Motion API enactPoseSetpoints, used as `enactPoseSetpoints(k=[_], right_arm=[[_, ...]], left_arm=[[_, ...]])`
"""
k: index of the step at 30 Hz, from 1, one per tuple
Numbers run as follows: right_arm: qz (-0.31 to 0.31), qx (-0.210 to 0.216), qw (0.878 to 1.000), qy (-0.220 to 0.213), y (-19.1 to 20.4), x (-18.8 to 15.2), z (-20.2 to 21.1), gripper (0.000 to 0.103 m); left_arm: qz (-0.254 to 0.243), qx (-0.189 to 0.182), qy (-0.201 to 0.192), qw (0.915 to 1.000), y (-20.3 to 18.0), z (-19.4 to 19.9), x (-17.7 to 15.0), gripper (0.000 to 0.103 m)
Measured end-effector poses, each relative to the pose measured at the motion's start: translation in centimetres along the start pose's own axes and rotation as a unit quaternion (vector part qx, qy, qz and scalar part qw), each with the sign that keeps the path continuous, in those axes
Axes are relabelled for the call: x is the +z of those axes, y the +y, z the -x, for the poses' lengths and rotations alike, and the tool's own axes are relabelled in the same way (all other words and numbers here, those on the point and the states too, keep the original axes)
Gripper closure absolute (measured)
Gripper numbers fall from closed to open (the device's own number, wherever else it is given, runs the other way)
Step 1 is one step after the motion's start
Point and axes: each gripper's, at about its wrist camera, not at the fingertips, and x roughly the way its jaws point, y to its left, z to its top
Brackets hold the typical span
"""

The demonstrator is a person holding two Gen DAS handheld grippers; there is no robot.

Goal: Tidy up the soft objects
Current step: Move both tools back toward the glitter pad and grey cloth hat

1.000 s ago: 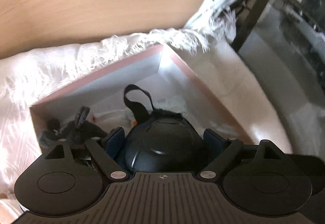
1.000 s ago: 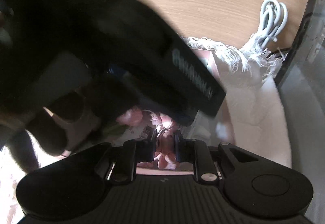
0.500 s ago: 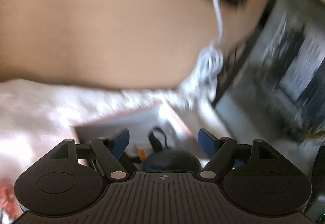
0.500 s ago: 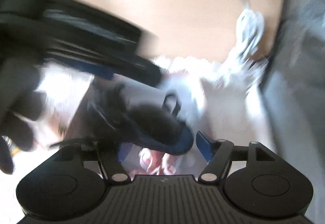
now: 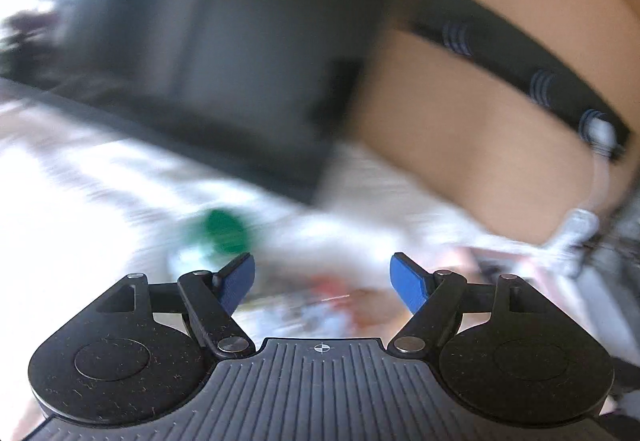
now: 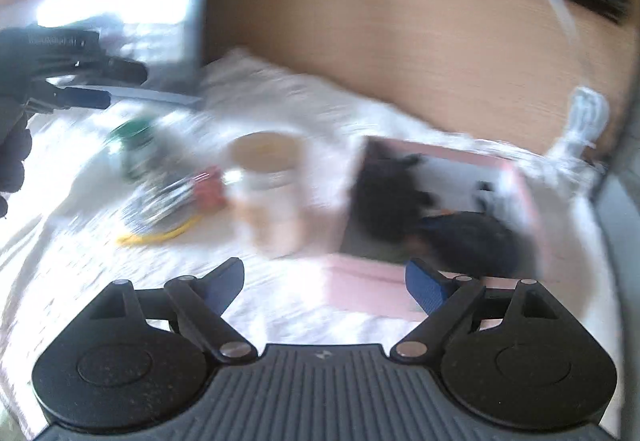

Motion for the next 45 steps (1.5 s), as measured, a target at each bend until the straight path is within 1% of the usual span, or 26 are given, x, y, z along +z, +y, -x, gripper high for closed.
enactPoseSetpoints(k=[2, 4, 6, 8, 11, 13, 15, 17, 19, 21, 23, 25, 26, 29, 30, 32, 33, 35, 37, 38, 40, 43, 45], right_arm=[[0.026, 0.019, 0.999, 0.003, 2.3, 0.0, -0.3, 0.015], [0.041, 0.038, 0.998, 0.010, 4.0, 0.2, -1.0, 0.015], [0.054, 0.055, 0.997, 0.021, 5.3, 0.5, -2.1, 0.015], [0.072, 0.070, 0.994, 0.031, 6.8, 0.5, -2.9, 0.015], [0.106, 0.085, 0.990, 0.036, 8.6, 0.2, -3.4, 0.015], [0.128, 0.087, 0.987, 0.036, 9.4, -0.2, -3.4, 0.015], [0.148, 0.086, 0.985, 0.040, 9.8, -0.7, -3.4, 0.015], [0.154, 0.083, 0.984, 0.044, 9.6, -1.2, -3.4, 0.015], [0.152, 0.078, 0.984, 0.051, 9.3, -1.6, -3.7, 0.015], [0.141, 0.073, 0.985, 0.063, 8.8, -1.7, -4.2, 0.015], [0.130, 0.069, 0.987, 0.072, 8.2, -1.8, -4.4, 0.015], [0.120, 0.066, 0.987, 0.078, 7.8, -1.9, -4.8, 0.015], [0.118, 0.066, 0.988, 0.081, 7.7, -1.9, -5.0, 0.015], [0.115, 0.068, 0.987, 0.088, 7.7, -1.9, -5.3, 0.015], [0.115, 0.069, 0.987, 0.089, 7.7, -1.9, -5.4, 0.015], [0.117, 0.070, 0.986, 0.093, 7.9, -2.0, -5.5, 0.015], [0.118, 0.071, 0.986, 0.095, 8.0, -2.0, -5.6, 0.015], [0.120, 0.070, 0.986, 0.097, 8.1, -2.1, -5.7, 0.015], [0.121, 0.070, 0.985, 0.099, 8.0, -2.1, -5.7, 0.015], [0.120, 0.070, 0.985, 0.101, 8.0, -2.1, -5.8, 0.015], [0.118, 0.071, 0.985, 0.106, 7.9, -2.1, -5.9, 0.015], [0.120, 0.071, 0.984, 0.110, 8.0, -2.2, -6.0, 0.015], [0.121, 0.071, 0.984, 0.111, 8.0, -2.3, -5.9, 0.015]], left_arm=[[0.034, 0.048, -0.003, 0.9982, 3.8, 1.6, -0.8, 0.024], [0.072, 0.081, 0.001, 0.9941, 7.1, 2.8, -1.9, 0.024], [0.097, 0.095, 0.014, 0.9906, 9.4, 3.4, -3.1, 0.024], [0.103, 0.096, 0.036, 0.9894, 10.8, 3.5, -4.3, 0.024], [0.094, 0.102, 0.056, 0.9887, 11.3, 2.6, -5.9, 0.024], [0.081, 0.090, 0.057, 0.9910, 10.8, 1.6, -6.6, 0.024], [0.051, 0.084, 0.058, 0.9935, 9.7, 0.4, -6.6, 0.024], [0.011, 0.092, 0.059, 0.9939, 8.8, -0.1, -6.6, 0.024], [-0.017, 0.110, 0.073, 0.9911, 7.8, -1.6, -6.8, 0.024], [-0.018, 0.136, 0.083, 0.9871, 7.7, -2.9, -7.1, 0.024], [-0.013, 0.147, 0.077, 0.9861, 7.9, -3.1, -7.4, 0.024], [-0.012, 0.147, 0.069, 0.9866, 7.9, -3.2, -7.6, 0.024], [-0.017, 0.141, 0.066, 0.9876, 7.7, -3.3, -7.7, 0.024], [-0.044, 0.092, 0.073, 0.9921, 6.7, -3.0, -8.4, 0.028], [-0.057, 0.076, 0.076, 0.9926, 6.2, -2.8, -8.8, 0.029], [-0.079, 0.056, 0.076, 0.9924, 5.2, -2.4, -9.7, 0.029], [-0.080, 0.046, 0.073, 0.9930, 5.0, -2.1, -10.0, 0.029], [-0.062, 0.034, 0.063, 0.9955, 5.1, -1.5, -10.1, 0.029], [-0.038, 0.040, 0.054, 0.9970, 5.6, -1.3, -10.0, 0.030], [-0.031, 0.047, 0.057, 0.9968, 5.8, -1.5, -9.8, 0.031], [-0.026, 0.064, 0.076, 0.9947, 6.1, -2.5, -9.3, 0.037], [-0.041, 0.070, 0.093, 0.9923, 5.7, -3.4, -8.9, 0.037], [-0.051, 0.078, 0.096, 0.9910, 5.1, -3.8, -8.9, 0.037]])
